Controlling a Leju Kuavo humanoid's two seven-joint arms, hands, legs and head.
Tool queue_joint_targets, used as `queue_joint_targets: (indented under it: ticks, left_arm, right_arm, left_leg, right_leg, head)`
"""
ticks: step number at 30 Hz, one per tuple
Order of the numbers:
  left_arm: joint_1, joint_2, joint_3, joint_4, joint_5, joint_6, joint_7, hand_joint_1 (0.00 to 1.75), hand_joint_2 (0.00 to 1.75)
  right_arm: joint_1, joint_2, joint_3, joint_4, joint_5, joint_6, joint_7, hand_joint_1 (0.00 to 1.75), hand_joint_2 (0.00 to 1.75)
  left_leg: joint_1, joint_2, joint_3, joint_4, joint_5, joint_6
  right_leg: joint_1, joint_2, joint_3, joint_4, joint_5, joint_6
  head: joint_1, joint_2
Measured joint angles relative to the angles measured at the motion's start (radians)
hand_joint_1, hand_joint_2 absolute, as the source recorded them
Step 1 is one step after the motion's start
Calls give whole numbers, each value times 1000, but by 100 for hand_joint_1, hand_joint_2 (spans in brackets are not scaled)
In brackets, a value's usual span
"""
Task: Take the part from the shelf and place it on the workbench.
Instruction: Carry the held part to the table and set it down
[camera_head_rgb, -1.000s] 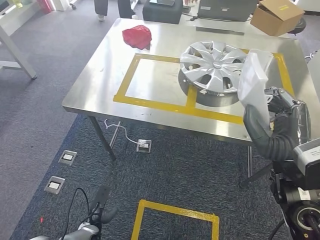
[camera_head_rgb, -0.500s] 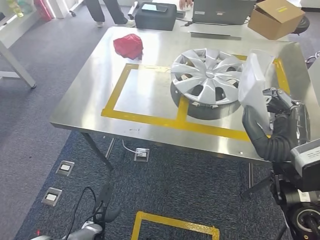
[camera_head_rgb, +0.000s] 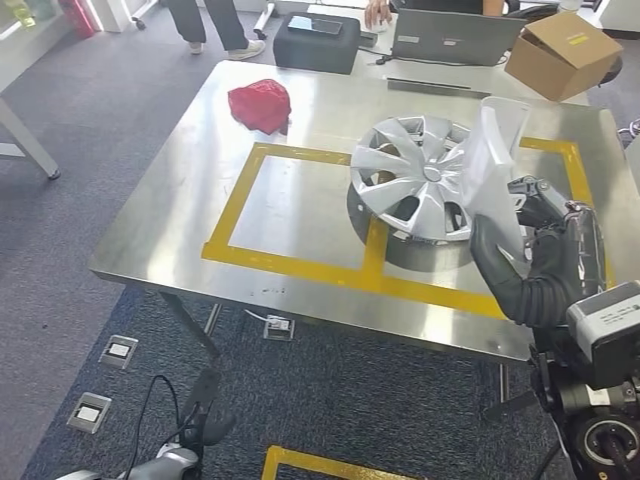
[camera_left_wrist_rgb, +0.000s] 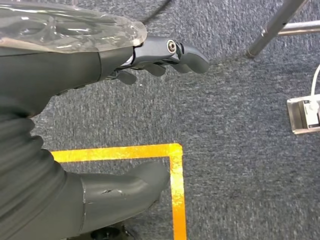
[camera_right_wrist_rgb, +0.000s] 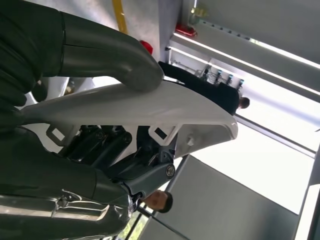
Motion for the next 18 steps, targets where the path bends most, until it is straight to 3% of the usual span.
queue_joint_targets:
  ticks: [18]
  left_arm:
    - [0,0,0,0,0,0,0,0,175]
  right_arm:
    - [0,0,0,0,0,0,0,175,175]
  left_leg:
    - [0,0,0,0,0,0]
  right_leg:
    - [0,0,0,0,0,0]
  head:
    - [0,0]
